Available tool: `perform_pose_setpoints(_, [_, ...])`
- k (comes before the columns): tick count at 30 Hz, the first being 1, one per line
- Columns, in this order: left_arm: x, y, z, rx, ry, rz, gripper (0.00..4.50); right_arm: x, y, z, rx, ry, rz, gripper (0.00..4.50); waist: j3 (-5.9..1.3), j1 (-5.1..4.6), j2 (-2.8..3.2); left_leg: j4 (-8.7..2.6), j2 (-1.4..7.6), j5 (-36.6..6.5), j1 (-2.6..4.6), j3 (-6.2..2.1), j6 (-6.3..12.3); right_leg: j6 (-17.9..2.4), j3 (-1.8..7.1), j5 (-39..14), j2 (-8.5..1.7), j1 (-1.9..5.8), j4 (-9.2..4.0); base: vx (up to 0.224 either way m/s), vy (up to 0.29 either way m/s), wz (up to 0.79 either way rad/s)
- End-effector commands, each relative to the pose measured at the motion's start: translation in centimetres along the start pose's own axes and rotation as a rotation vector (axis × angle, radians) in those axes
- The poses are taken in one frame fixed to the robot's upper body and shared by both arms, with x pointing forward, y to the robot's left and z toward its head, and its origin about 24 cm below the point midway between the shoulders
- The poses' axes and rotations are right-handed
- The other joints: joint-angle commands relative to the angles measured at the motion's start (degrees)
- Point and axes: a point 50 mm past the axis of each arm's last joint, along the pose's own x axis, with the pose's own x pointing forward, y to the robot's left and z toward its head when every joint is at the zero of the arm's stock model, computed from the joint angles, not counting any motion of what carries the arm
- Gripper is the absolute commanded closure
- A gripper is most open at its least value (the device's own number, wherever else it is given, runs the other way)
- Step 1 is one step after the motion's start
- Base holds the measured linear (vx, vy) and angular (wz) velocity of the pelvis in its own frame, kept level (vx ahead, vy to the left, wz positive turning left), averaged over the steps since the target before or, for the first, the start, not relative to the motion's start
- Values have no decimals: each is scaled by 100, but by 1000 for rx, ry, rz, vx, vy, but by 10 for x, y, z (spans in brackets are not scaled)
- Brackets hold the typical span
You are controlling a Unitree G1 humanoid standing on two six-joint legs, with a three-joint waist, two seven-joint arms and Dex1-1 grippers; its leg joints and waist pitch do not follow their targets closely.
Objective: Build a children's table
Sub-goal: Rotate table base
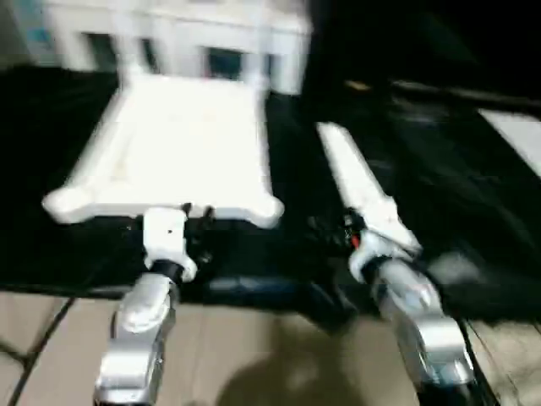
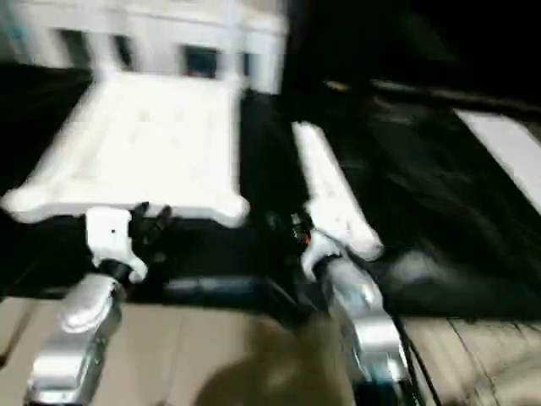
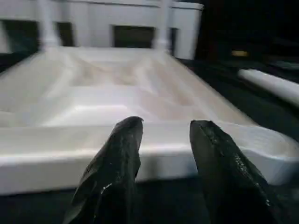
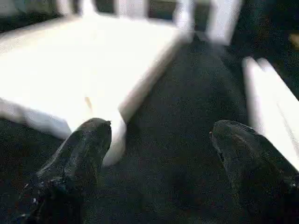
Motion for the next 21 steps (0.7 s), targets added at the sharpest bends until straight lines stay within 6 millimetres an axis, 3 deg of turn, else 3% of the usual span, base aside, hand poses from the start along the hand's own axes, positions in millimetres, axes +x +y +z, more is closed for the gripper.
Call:
perform_pose_setpoints(1, [4, 1, 5, 9, -17, -2, 247, -1, -4, -2, 15, 3, -17, 64, -445, -321, 144, -648, 883, 494, 1099, -785, 2014, -314, 59, -573, -84, -734, 408, 186, -3, 6])
perform_pose_setpoints(2, [6, 3, 6, 6, -20, 6, 247, 1, -3, -2, 20, 3, -15, 64, -399, -250, 39, -580, 897, 383, 1001, -709, 2428, 88, 152, -348, -195, -894, 606, 179, -48, 6])
perform_pose_setpoints(3, [7, 4, 6, 5, -20, 9, 247, 2, -3, -3, 16, 5, -22, 64, -401, -249, 5, -578, 786, 691, 946, -561, 2623, 375, 167, 5, -221, -1046, 673, 135, -30, 6])
perform_pose_setpoints(4, [7, 4, 6, 6, -20, 9, 247, 3, -3, -3, 15, 6, -26, 64, -379, -248, -41, -621, 728, 789, 886, -455, 2658, 428, 171, 196, -220, -1080, 665, 135, -30, 6])
perform_pose_setpoints(5, [8, 6, 5, 8, -20, 11, 247, 4, -3, -4, 14, 14, -43, 64, -311, -258, -168, -752, 588, 478, 700, -193, 2537, 277, 239, 649, -254, -1023, 448, 112, -48, -1])
perform_pose_setpoints(6, [11, 7, 5, 22, -21, 6, 247, 7, -5, -4, 17, 23, -56, 64, -263, -243, -395, -748, 225, -644, 411, 179, 1869, -20, 461, 898, -409, -713, -202, 69, -88, -4])
perform_pose_setpoints(7, [13, 6, 6, 23, -26, -8, 247, 8, -6, -2, 14, 21, -63, 64, -370, -116, -643, -430, -127, -1081, 169, 334, 1481, 88, 798, 109, -569, -347, -526, 69, -88, -4])
perform_pose_setpoints(8, [14, 6, 7, 23, -26, -20, 247, 9, -7, -1, 15, 20, -66, 64, -270, 98, -524, 147, -218, -1207, 256, 273, 796, -128, 1271, -2862, -1157, -242, -1006, 48, -101, 5])
perform_pose_setpoints(9, [15, 6, 7, 28, -24, -24, 247, 10, -8, 0, 16, 20, -72, 64, -280, 140, -505, 275, -136, -914, 107, 130, 576, -389, 1326, -3401, -1281, -80, -1005, 78, -64, 5])
perform_pose_setpoints(10, [17, 7, 7, 39, -21, -27, 247, 12, -12, 0, 11, 28, -95, 64, -300, 183, -397, 258, -103, -480, -52, 28, 308, -771, 1279, -3140, -1168, 71, -911, 78, -64, 5])
perform_pose_setpoints(11, [17, 8, 7, 46, -19, -25, 247, 13, -13, 0, 6, 35, -110, 64, -266, 143, -359, 14, -41, -244, -40, 23, 212, -1117, 1079, -2484, -940, 49, -862, 86, -6, 1])
perform_pose_setpoints(12, [18, 9, 6, 42, -10, -27, 247, 13, -16, 0, 5, 53, -127, 64, -303, 110, -179, -375, 42, 41, 75, 98, 187, -1248, 749, -1661, -626, 0, -731, 95, 28, 2])
perform_pose_setpoints(13, [19, 9, 4, 31, 8, -31, 247, 13, -21, -3, 23, 96, -156, 64, -283, 31, -83, -567, 106, 13, 137, 83, 234, -1195, 588, -1213, -392, -119, -581, 95, 28, 2])
perform_pose_setpoints(14, [19, 9, 4, 31, 8, -31, 247, 13, -21, -3, 23, 96, -156, 64, -379, -217, -5, -717, 367, 24, 748, -186, 505, -1151, 324, -207, -176, -474, -218, 144, 30, 5])
perform_pose_setpoints(15, [19, 9, 4, 24, 19, -32, 247, 12, -23, -4, 34, 113, -165, 64, -346, -313, 32, -758, 481, -114, 974, -342, 788, -1118, 238, -19, -165, -697, -68, 158, 23, 15])
perform_pose_setpoints(16, [21, 7, 4, 11, 11, -40, 247, 12, -24, -6, 53, 158, -165, 64, -334, -385, 4, -783, 623, -473, 1173, -439, 1350, -1009, 214, 193, -300, -862, 46, 158, 23, 15])
perform_pose_setpoints(17, [22, 5, 4, 10, 14, -56, 247, 12, -25, -5, 52, 168, -166, 64, -293, -388, -23, -679, 492, -16, 1009, -332, 1828, -1011, 301, 774, -458, -799, -68, 128, 11, 15])
perform_pose_setpoints(18, [23, 4, 4, 9, 18, -67, 247, 13, -25, -5, 51, 173, -167, 64, -352, -287, -142, -372, 37, 781, 550, 48, 1869, -1361, 597, 1713, -721, -365, -268, 103, 6, 8])
perform_pose_setpoints(19, [24, 2, 5, 9, 20, -92, 247, 13, -25, -4, 67, 181, -155, 64, -456, -202, -158, -211, -211, 1283, 224, 96, 1780, -1451, 789, 2474, -734, 2, -188, 103, 6, 8])
perform_pose_setpoints(20, [24, 1, 5, 8, 22, -108, 247, 14, -27, -3, 55, 192, -163, 64, -541, -128, -148, -224, -62, 2197, 89, 2, 1418, -1568, 818, 3973, -730, 21, -21, 56, 11, 10])
perform_pose_setpoints(21, [26, 0, 6, 5, 24, -124, 247, 16, -29, -2, 30, 204, -176, 64, -549, -150, -197, -237, -33, 2809, 93, -15, 1256, -1570, 771, 4717, -591, -26, 74, 0, 0, 0])
